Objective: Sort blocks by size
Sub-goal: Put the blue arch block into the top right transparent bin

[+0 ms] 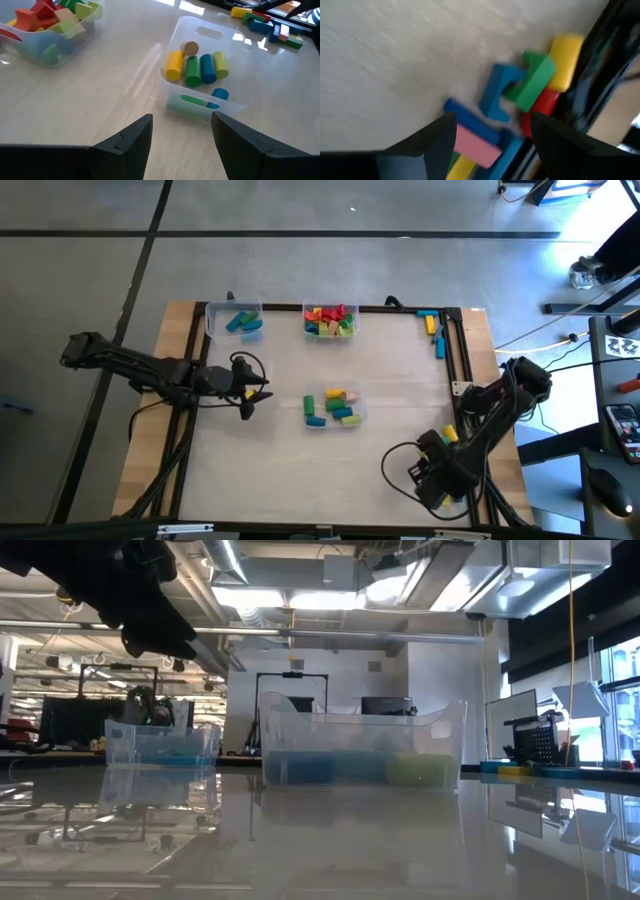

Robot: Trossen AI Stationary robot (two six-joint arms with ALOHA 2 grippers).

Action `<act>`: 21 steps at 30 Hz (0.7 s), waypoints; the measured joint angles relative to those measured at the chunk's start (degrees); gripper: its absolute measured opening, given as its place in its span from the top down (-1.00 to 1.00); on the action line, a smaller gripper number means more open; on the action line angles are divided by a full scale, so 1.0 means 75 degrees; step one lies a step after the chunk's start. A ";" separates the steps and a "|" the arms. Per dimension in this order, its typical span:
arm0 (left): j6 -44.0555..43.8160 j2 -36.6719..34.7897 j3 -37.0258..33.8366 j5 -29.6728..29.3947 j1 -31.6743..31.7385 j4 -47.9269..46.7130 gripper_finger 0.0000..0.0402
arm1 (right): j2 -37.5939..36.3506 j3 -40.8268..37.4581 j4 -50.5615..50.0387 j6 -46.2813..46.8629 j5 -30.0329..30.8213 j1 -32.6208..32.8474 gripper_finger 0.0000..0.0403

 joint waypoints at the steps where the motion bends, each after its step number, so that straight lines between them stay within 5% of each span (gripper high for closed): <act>1: -0.0006 0.0000 0.0000 0.0000 -0.0018 0.0003 0.01 | 0.0000 -0.0105 0.0190 0.0277 -0.0124 0.0048 -0.23; 6: -0.0020 0.0000 0.0000 0.0000 -0.0066 0.0006 0.01 | 0.0000 -0.0724 0.1132 0.1198 -0.0445 0.0106 -0.23; 21: 0.0027 0.0000 0.0000 -0.0006 -0.0061 0.0009 0.01 | 0.0009 -0.2117 0.2585 0.1239 -0.0431 0.0087 -0.23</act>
